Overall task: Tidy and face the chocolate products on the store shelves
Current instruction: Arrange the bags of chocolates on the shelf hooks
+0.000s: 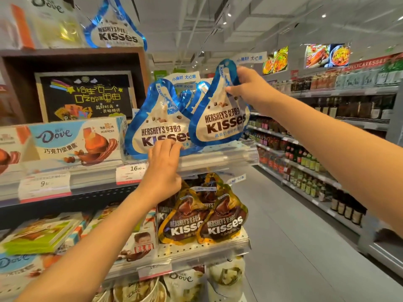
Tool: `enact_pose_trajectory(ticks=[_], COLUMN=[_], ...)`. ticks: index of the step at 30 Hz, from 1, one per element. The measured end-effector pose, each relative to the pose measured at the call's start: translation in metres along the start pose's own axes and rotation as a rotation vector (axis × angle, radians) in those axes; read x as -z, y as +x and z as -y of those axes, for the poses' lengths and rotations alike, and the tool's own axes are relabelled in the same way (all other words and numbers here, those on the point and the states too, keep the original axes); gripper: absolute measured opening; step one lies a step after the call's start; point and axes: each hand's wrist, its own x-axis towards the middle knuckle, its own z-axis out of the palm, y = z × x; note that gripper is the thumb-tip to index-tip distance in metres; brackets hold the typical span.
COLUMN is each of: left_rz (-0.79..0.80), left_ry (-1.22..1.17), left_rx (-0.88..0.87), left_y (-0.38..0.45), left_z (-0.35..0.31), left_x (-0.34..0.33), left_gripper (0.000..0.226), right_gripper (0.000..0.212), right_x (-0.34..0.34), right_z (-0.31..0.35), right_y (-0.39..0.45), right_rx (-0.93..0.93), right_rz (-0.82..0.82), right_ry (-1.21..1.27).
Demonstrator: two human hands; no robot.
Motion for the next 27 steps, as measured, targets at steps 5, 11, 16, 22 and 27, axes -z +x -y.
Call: enact_pose_trajectory(ticks=[5,11,16,22,27], left_rz=[-0.01,-0.032,-0.029,-0.033,-0.049], left_ry=[0.001,0.019,0.021,0.025,0.068], left_rx=[0.001,0.0,0.01,0.019,0.003], left_y=[0.0,0.0,0.0,-0.001,-0.003], left_z=[0.0,0.002,0.002,0.002,0.0], left_x=[-0.001,-0.005,-0.006,-0.006,-0.006], left_gripper=[0.058,0.061,0.061,0.061,0.062], right_gripper=[0.027,0.021,0.019,0.022,0.043], right_x=[-0.013,-0.021,-0.033,-0.026,-0.016], right_z=[-0.014,-0.048,-0.059,-0.056,-0.058], right_y=[0.015,0.012,0.006,0.004,0.001], right_rx=[-0.023,-0.009,0.072,0.12,0.108], right_rz=[-0.011,-0.172,-0.331,-0.21,-0.17], right_ry=[0.059,-0.041,-0.119,-0.098,0.005])
